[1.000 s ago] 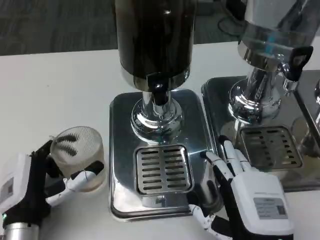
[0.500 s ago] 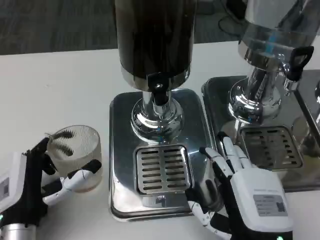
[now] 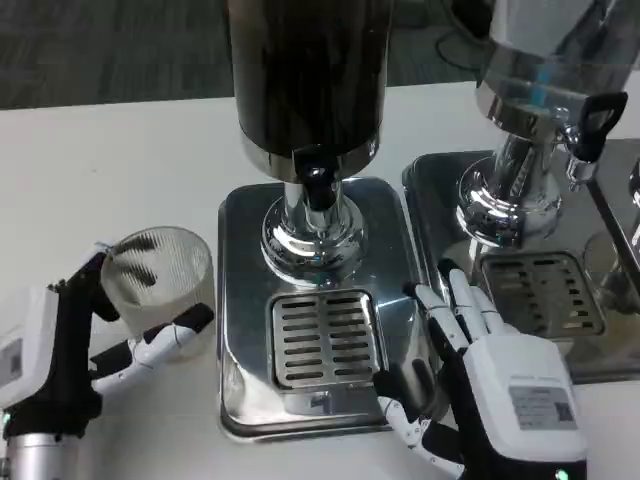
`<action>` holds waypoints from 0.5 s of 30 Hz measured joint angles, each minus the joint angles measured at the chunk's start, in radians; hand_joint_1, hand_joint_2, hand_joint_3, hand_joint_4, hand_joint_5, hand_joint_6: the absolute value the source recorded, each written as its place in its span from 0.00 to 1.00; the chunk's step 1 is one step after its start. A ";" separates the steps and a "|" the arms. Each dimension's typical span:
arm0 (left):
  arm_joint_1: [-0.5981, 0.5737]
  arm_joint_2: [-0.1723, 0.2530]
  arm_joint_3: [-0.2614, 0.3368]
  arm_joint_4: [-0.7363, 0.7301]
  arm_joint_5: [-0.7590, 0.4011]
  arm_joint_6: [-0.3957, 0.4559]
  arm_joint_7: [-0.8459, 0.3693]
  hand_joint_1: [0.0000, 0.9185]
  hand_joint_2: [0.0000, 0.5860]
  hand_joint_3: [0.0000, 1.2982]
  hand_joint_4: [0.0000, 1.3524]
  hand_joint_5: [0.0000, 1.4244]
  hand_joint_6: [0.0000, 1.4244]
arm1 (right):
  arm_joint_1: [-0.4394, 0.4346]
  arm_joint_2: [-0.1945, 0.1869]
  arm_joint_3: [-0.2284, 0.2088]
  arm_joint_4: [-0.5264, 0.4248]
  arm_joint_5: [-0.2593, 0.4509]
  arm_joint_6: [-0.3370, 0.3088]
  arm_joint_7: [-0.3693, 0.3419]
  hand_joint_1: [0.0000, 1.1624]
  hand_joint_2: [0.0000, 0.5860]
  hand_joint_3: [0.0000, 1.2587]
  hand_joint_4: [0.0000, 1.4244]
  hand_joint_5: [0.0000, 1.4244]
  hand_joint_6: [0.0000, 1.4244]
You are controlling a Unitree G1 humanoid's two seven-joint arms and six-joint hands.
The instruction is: Grasp the cup under the faucet to collect the drink, then remove the cup.
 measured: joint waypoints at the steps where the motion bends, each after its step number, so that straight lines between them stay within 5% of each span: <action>1: 0.000 0.000 -0.001 -0.008 0.001 -0.002 0.000 0.44 0.29 0.35 0.45 0.57 0.60 | 0.000 0.001 0.000 0.001 0.000 0.000 -0.001 0.37 0.57 0.12 0.00 0.07 0.26; 15: -0.070 -0.035 -0.129 -0.008 0.117 -0.005 -0.013 0.45 0.28 0.36 0.45 0.57 0.59 | 0.002 0.018 -0.005 0.003 0.001 0.017 -0.032 0.36 0.58 0.10 0.00 0.07 0.26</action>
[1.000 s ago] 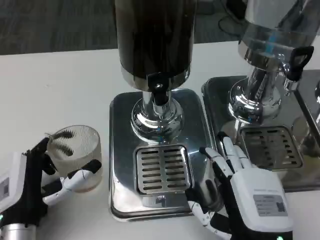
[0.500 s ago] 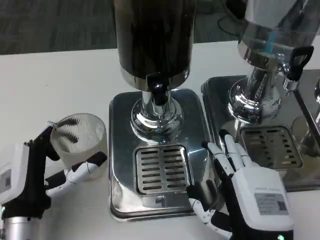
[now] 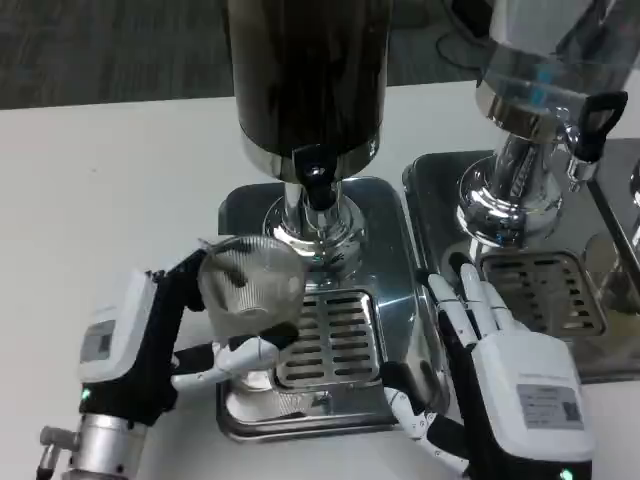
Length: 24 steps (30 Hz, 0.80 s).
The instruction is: Grasp the cup under the faucet to collect the drink, then remove the cup.
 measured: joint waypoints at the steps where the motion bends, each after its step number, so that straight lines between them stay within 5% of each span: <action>1: -0.009 -0.005 -0.011 0.003 0.006 0.000 0.000 0.45 0.28 0.36 0.45 0.57 0.59 | 0.000 0.000 -0.001 0.000 0.000 0.001 0.000 0.36 0.58 0.10 0.00 0.07 0.26; 13: -0.173 -0.072 -0.148 0.148 0.117 0.052 0.064 0.45 0.26 0.33 0.42 0.54 0.53 | 0.002 0.001 -0.011 -0.001 0.000 0.003 0.000 0.35 0.59 0.10 0.00 0.07 0.26; 24: -0.191 -0.063 -0.222 0.192 0.119 0.064 0.151 0.35 0.21 0.28 0.37 0.49 0.43 | 0.003 -0.001 -0.018 -0.003 0.005 0.003 0.001 0.34 0.59 0.10 0.00 0.06 0.26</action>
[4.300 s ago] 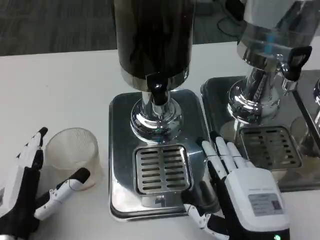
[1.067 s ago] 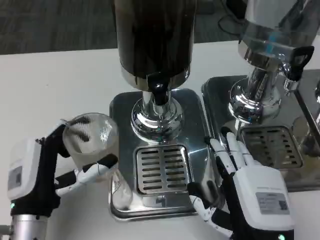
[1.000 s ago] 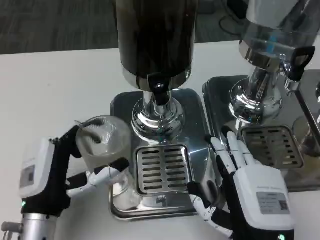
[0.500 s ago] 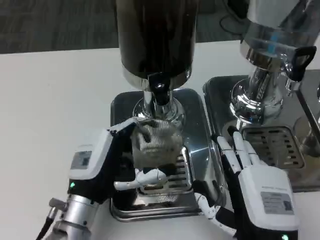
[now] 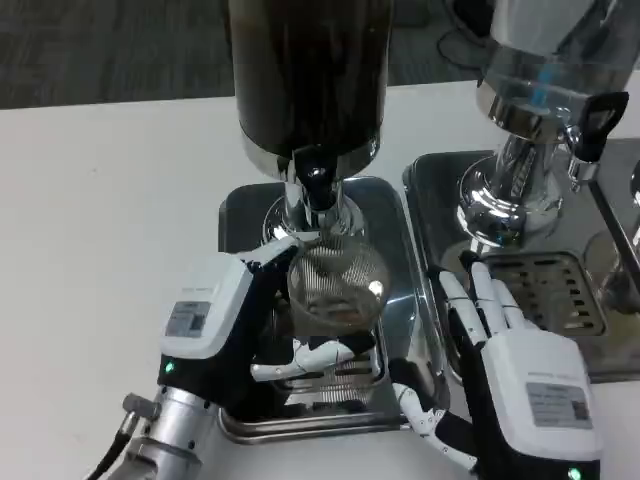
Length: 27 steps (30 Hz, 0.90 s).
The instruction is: Grasp the cup under the faucet to collect the drink, then remove the cup.
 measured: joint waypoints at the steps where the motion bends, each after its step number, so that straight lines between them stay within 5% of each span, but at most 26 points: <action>1: 0.003 0.003 -0.001 0.000 -0.001 0.000 0.004 0.33 0.21 0.27 0.36 0.48 0.42 | 0.000 -0.001 0.000 0.000 0.001 0.000 0.001 0.34 0.59 0.10 0.00 0.06 0.26; 13: 0.036 0.025 0.000 -0.002 -0.003 0.038 0.021 0.12 0.03 0.14 0.22 0.36 0.27 | -0.002 -0.003 0.001 0.000 0.011 -0.002 0.003 0.34 0.59 0.10 0.00 0.06 0.26; 19: 0.042 0.034 0.002 -0.025 -0.009 0.032 0.015 0.05 0.00 0.14 0.21 0.36 0.27 | -0.003 -0.007 0.000 0.000 0.008 -0.001 0.002 0.35 0.57 0.10 0.00 0.06 0.25; 27: 0.148 0.111 0.099 -0.160 -0.088 -0.002 0.002 0.02 0.00 0.16 0.17 0.32 0.25 | -0.007 -0.014 -0.018 -0.002 -0.005 0.011 0.000 0.35 0.56 0.10 0.00 0.06 0.23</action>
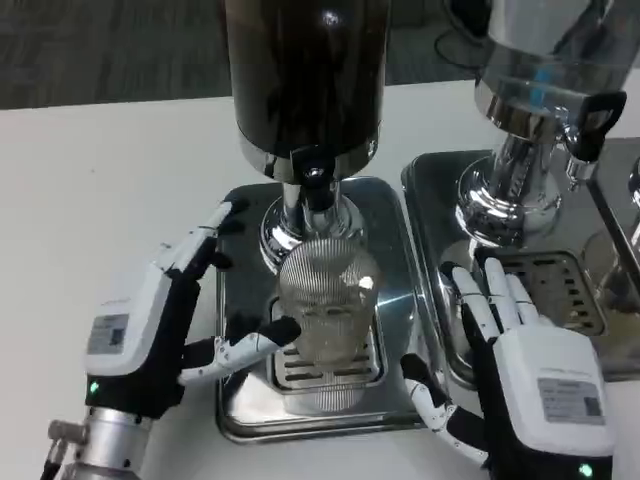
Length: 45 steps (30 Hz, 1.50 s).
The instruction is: Grasp the cup under the faucet to collect the drink, then remove the cup.
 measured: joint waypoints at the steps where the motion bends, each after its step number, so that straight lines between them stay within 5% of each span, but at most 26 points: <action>1: 0.015 0.002 0.011 -0.015 -0.003 -0.004 -0.002 0.02 0.00 0.12 0.11 0.28 0.23 | 0.000 0.000 0.001 0.000 0.000 0.000 0.001 0.35 0.56 0.10 0.00 0.05 0.23; 3: 0.057 0.021 0.040 -0.060 -0.029 -0.015 -0.009 0.00 0.05 0.02 0.01 0.19 0.18 | -0.001 0.001 0.000 -0.001 -0.006 0.015 0.010 0.35 0.56 0.10 0.00 0.05 0.22; 9: 0.137 0.104 0.118 -0.137 -0.231 -0.121 -0.260 0.00 0.08 0.00 0.00 0.01 0.01 | 0.005 -0.005 -0.013 -0.009 -0.009 0.033 0.024 0.35 0.56 0.09 0.00 0.04 0.21; 14: 0.159 0.108 0.175 -0.148 -0.515 -0.228 -0.544 0.00 0.06 0.00 0.00 0.02 0.00 | 0.005 -0.002 0.001 -0.010 -0.021 0.033 0.024 0.35 0.56 0.08 0.00 0.03 0.19; 20: 0.169 0.117 0.225 -0.256 -0.712 -0.217 -0.813 0.00 0.04 0.00 0.00 0.00 0.00 | 0.016 -0.002 -0.009 -0.024 -0.016 0.033 0.024 0.35 0.56 0.08 0.00 0.03 0.19; 26: 0.193 0.109 0.259 -0.413 -1.063 -0.105 -1.176 0.00 0.08 0.00 0.00 0.03 0.00 | 0.039 0.000 -0.002 -0.028 -0.017 0.037 0.026 0.35 0.56 0.08 0.00 0.03 0.19; 33: 0.200 0.113 0.296 -0.666 -1.135 0.057 -1.374 0.00 0.10 0.00 0.00 0.06 0.03 | 0.034 0.010 0.001 -0.028 -0.016 0.038 0.026 0.35 0.56 0.09 0.00 0.03 0.19; 45: 0.126 0.027 0.309 -0.722 -1.127 0.183 -1.480 0.00 0.10 0.01 0.00 0.10 0.06 | 0.042 0.034 0.001 -0.028 -0.002 0.039 0.025 0.35 0.56 0.09 0.00 0.03 0.20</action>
